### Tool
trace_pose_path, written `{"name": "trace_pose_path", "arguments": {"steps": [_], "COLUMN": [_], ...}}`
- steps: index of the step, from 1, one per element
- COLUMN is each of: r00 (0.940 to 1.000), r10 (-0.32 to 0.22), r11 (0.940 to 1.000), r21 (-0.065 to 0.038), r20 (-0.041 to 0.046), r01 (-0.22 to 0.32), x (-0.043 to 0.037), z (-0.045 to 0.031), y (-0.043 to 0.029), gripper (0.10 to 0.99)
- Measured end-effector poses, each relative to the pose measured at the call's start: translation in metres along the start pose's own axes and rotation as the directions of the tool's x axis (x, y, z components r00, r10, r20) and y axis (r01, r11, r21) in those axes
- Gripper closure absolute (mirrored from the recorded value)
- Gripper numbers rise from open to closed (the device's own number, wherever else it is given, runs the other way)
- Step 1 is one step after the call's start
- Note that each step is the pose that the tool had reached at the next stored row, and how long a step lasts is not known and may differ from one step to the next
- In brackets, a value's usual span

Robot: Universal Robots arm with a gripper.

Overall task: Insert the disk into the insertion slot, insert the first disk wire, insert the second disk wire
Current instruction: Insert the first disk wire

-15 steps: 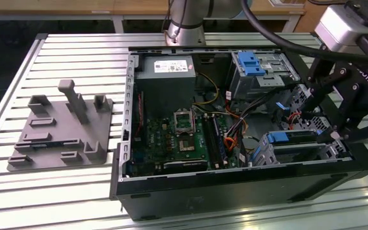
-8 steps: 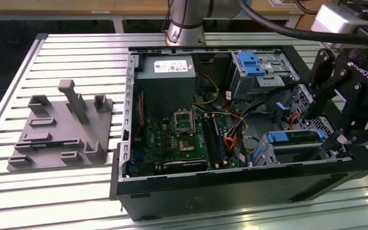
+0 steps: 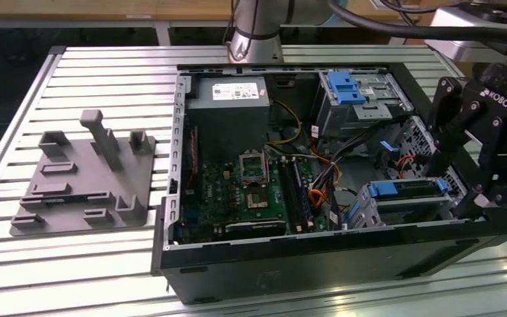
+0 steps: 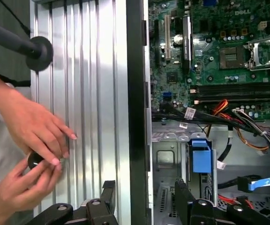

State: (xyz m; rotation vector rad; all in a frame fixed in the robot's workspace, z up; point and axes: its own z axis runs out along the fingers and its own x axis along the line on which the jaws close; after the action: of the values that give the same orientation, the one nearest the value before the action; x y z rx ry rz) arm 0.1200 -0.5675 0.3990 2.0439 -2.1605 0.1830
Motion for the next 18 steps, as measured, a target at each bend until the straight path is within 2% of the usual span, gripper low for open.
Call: {"name": "trace_pose_path", "arguments": {"steps": [2,5,11,18], "r00": [1.0000,1.0000,0.9997,0.9991], "r10": [0.008,0.008,0.009,0.009], "r11": [1.0000,1.0000,1.0000,1.0000], "r21": [-0.001,-0.002,-0.001,-0.004], "r20": [0.0000,-0.0024,-0.0231,-0.0412], "r01": [-0.008,-0.008,-0.009,-0.009], "x": [-0.0038,-0.0160,-0.0383,-0.0530], "z": [-0.0003,-0.0025,-0.0042,-0.0012], "y": [0.0002,0.0007,-0.0020,-0.0137], "gripper": [0.471,0.471,0.471,0.471]}}
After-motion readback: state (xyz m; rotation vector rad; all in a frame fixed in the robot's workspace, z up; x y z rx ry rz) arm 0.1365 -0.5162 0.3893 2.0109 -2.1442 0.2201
